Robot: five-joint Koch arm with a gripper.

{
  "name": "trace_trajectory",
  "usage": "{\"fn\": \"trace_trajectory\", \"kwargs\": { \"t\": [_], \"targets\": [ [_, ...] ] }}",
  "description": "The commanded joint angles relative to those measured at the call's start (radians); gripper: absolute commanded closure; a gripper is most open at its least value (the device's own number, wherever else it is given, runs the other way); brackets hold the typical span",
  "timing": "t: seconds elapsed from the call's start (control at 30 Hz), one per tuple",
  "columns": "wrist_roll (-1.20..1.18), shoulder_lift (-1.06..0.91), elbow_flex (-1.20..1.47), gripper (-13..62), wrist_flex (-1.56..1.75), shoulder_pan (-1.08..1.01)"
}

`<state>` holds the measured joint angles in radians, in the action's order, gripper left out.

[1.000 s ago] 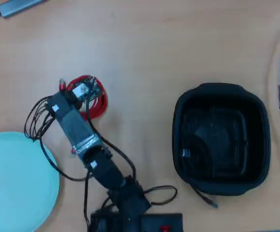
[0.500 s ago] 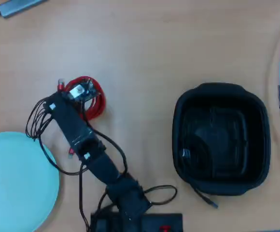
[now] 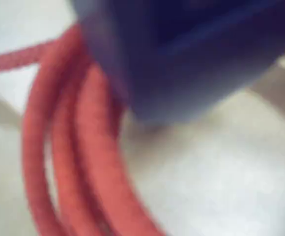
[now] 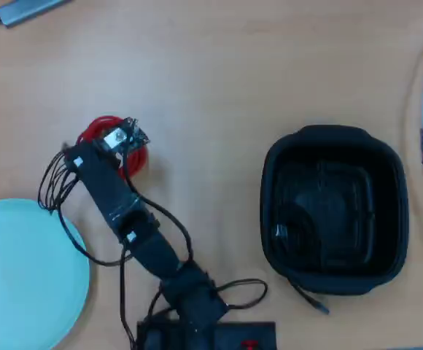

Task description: Put a black charging cable in a black bowl and put a red charging cable in a green bowl

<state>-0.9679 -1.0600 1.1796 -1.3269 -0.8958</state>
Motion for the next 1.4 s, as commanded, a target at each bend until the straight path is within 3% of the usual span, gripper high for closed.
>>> {"fn": "trace_trajectory", "kwargs": {
  "t": [0.0,0.23,0.37,0.53,0.67,0.83,0.97,1.13,1.37],
  "targets": [
    [-0.008,-0.233,-0.055,57.0,-0.115,0.011],
    [0.014,-0.545,-0.103,57.0,-0.135,0.075],
    [0.048,-0.591,-0.152,57.0,-0.133,0.176],
    [0.341,-0.595,-0.242,56.9,-0.103,0.314],
    [0.627,-0.591,-0.339,56.9,-0.044,0.428],
    [0.811,-0.584,-0.353,57.0,0.084,0.614],
    [0.865,-0.561,-0.341,56.9,0.172,0.746],
    [0.867,-0.385,-0.356,56.9,0.272,0.848],
    [0.888,-0.216,-0.341,57.0,0.38,0.879]
  ]
}}
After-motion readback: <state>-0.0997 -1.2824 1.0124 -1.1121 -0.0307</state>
